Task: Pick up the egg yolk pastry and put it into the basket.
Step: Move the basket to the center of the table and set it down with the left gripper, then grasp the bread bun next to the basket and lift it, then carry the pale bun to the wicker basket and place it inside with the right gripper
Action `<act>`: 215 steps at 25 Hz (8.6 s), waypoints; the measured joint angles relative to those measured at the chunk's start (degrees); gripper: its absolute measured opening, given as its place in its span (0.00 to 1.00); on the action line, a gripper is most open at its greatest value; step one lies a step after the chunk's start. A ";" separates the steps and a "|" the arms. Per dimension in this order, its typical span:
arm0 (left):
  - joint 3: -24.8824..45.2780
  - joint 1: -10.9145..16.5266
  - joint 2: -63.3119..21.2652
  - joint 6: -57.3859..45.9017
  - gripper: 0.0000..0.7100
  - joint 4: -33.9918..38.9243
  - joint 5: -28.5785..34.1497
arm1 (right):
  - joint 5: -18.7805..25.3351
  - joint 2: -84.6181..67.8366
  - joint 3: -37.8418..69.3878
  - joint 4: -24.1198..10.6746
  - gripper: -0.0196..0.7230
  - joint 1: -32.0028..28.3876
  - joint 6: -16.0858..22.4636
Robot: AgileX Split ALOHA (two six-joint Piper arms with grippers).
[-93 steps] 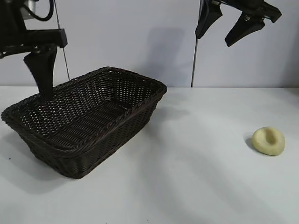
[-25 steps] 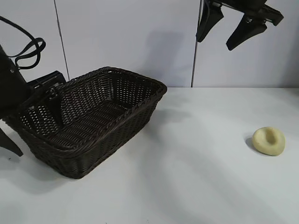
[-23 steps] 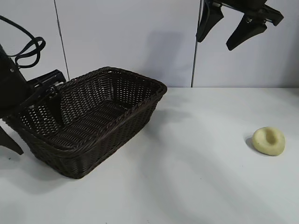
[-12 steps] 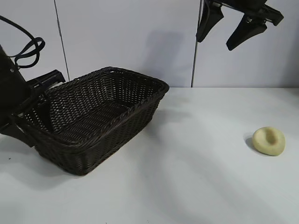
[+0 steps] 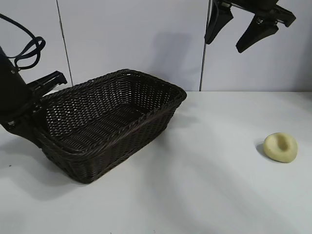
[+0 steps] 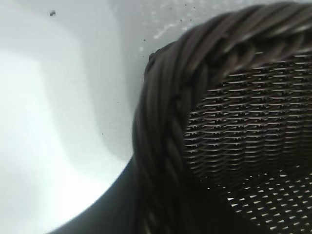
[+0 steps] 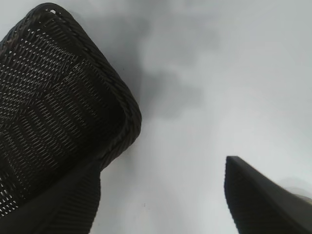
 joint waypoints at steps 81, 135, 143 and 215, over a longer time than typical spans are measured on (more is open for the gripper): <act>-28.33 4.37 0.07 52.90 0.79 -14.90 24.93 | 0.00 0.00 0.00 0.10 0.72 0.00 0.17; -24.26 4.37 0.14 51.94 0.79 -20.76 14.27 | 14.13 2.31 0.93 -7.63 0.72 -10.98 0.17; -24.26 4.37 0.14 51.94 0.79 -20.76 14.27 | 12.80 5.62 8.19 -8.14 0.72 -10.98 0.17; -24.26 4.37 0.14 51.94 0.79 -20.76 14.27 | 5.73 -2.95 9.02 8.81 0.13 6.55 -4.54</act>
